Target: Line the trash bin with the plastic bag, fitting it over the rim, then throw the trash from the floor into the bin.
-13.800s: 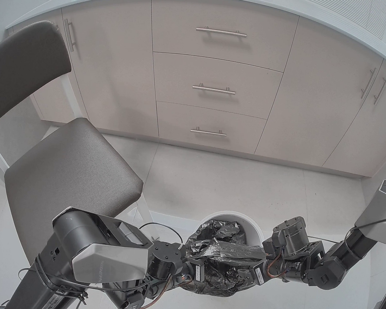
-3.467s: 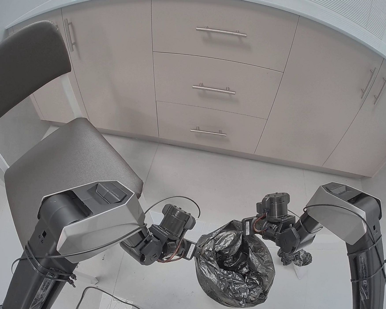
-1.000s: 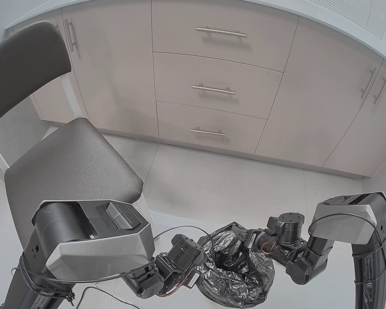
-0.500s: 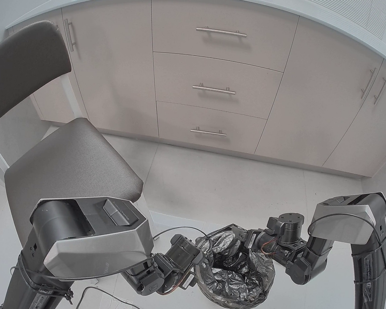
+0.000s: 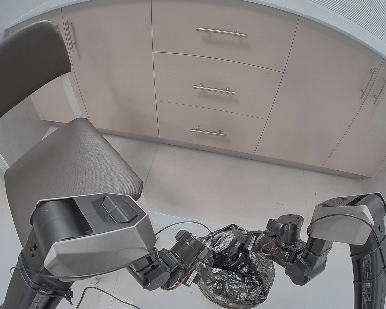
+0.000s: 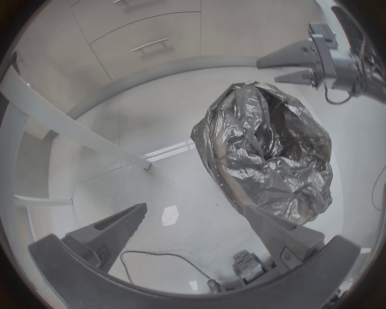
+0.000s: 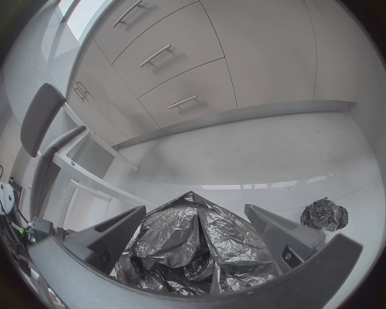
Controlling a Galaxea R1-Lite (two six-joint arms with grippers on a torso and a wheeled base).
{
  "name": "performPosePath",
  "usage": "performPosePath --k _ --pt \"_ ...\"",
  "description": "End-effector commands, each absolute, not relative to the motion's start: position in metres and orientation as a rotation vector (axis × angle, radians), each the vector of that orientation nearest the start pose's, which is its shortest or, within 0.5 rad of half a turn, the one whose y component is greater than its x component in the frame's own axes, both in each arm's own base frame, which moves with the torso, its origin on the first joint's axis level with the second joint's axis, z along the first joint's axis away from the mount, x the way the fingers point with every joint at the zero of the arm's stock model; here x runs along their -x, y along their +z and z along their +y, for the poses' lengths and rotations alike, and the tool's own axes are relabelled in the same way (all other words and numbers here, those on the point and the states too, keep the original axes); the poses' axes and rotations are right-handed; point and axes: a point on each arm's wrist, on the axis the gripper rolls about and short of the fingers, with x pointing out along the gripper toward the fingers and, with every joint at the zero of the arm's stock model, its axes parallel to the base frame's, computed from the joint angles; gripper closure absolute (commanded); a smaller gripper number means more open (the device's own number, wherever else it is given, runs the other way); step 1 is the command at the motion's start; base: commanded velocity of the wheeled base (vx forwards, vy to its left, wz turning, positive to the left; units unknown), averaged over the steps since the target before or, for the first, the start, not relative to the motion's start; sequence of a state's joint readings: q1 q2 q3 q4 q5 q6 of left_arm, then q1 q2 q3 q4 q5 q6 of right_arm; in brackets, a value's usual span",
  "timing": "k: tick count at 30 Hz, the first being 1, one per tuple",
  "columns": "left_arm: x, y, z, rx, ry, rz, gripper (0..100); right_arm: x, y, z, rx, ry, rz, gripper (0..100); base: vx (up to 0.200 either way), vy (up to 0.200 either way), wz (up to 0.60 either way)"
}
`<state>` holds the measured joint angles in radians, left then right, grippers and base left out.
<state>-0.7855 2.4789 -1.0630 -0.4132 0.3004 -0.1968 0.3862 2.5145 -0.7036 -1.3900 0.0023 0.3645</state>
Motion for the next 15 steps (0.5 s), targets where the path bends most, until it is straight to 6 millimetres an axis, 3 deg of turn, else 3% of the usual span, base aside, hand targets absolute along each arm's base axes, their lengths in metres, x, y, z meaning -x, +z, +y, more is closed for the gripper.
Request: performPosePath --k 1,6,15 --pt "-0.277 -0.045 -0.281 -0.269 -0.360 0.871 0 -0.340 -0.059 0.138 -0.259 0.296 0.505 0 0.000 0.000 0.00" --pt "-0.260 -0.016 -0.279 -0.217 -0.391 0.854 0 -0.342 -0.062 0.133 -0.233 0.275 0.512 0 0.000 0.000 0.00" --pt "-0.250 -0.007 -0.267 -0.095 -0.458 0.884 0 -0.333 -0.064 0.127 -0.091 0.155 0.607 0 0.000 0.000 0.00"
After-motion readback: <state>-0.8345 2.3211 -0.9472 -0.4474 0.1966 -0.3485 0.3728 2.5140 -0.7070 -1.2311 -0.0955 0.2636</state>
